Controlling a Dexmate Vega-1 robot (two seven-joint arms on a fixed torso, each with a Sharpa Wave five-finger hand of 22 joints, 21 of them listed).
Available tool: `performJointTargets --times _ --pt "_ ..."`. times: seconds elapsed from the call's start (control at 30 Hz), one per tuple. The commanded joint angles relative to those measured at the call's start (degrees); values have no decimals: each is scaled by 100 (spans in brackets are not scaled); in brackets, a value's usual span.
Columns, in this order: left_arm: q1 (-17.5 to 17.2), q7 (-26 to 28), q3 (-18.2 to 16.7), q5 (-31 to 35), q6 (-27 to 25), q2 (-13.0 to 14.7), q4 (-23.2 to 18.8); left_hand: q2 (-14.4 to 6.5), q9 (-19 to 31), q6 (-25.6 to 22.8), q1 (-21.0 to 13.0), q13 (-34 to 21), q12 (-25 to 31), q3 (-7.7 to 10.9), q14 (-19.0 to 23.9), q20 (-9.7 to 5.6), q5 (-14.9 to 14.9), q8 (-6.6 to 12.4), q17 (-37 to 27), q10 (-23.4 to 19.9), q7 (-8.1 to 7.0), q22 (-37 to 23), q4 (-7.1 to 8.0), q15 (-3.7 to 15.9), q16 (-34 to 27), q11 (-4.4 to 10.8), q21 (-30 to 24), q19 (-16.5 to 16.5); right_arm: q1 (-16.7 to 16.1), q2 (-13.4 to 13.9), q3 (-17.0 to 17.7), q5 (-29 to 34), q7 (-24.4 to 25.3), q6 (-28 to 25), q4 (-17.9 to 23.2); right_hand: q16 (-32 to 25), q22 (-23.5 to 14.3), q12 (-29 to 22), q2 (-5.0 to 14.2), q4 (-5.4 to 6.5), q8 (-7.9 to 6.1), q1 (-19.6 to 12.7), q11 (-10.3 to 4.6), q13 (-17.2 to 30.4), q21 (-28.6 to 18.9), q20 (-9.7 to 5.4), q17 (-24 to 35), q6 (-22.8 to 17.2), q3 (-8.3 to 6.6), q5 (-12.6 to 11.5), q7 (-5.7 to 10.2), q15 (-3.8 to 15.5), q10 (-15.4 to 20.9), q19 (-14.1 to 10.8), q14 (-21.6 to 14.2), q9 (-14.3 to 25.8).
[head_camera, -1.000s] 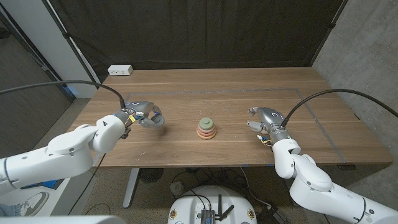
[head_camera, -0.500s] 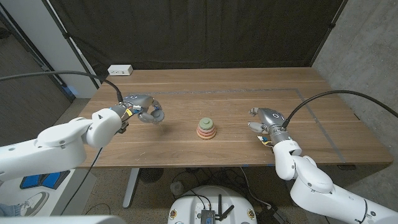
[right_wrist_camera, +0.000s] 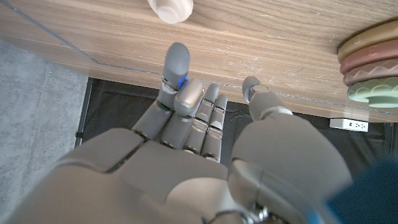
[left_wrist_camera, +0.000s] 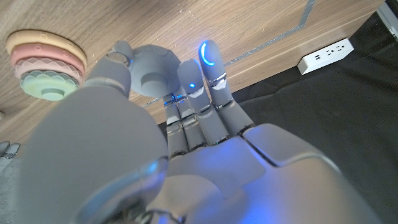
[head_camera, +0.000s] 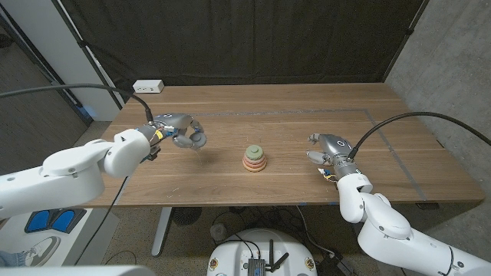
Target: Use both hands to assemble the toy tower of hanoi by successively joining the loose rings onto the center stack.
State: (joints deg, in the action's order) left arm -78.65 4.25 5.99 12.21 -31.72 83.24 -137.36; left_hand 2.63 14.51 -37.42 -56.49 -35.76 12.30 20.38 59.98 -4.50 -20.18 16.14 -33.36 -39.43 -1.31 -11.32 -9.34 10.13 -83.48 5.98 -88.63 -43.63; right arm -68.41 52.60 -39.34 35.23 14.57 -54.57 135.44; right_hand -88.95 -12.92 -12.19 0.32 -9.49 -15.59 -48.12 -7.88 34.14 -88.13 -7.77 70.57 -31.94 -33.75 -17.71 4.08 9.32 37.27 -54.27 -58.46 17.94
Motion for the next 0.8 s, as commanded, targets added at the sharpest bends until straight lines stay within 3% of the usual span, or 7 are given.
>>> performJointTargets --times 0.03,0.8 --pt "173 -114 81 118 559 -172 201 -51 36 -72 -45 -47 -14 -4 24 -751 -56 -17 -9 -374 16 -13 -1 246 17 308 1 -8 -62 17 19 -26 88 -89 67 -10 -17 -22 5 -2 6 -21 27 14 -24 -465 15 -51 -25 -53 -31 294 33 -52 -24 20" --pt "1154 -669 890 601 1301 -766 479 -60 56 -123 -4 -78 -46 -51 42 -752 -28 -55 -33 -437 -5 -13 13 246 43 330 2 -21 -267 76 73 -109 351 -230 212 -13 -14 5 4 -13 23 -33 15 21 -18 -467 16 -40 -35 -63 1 295 11 -46 -24 28"
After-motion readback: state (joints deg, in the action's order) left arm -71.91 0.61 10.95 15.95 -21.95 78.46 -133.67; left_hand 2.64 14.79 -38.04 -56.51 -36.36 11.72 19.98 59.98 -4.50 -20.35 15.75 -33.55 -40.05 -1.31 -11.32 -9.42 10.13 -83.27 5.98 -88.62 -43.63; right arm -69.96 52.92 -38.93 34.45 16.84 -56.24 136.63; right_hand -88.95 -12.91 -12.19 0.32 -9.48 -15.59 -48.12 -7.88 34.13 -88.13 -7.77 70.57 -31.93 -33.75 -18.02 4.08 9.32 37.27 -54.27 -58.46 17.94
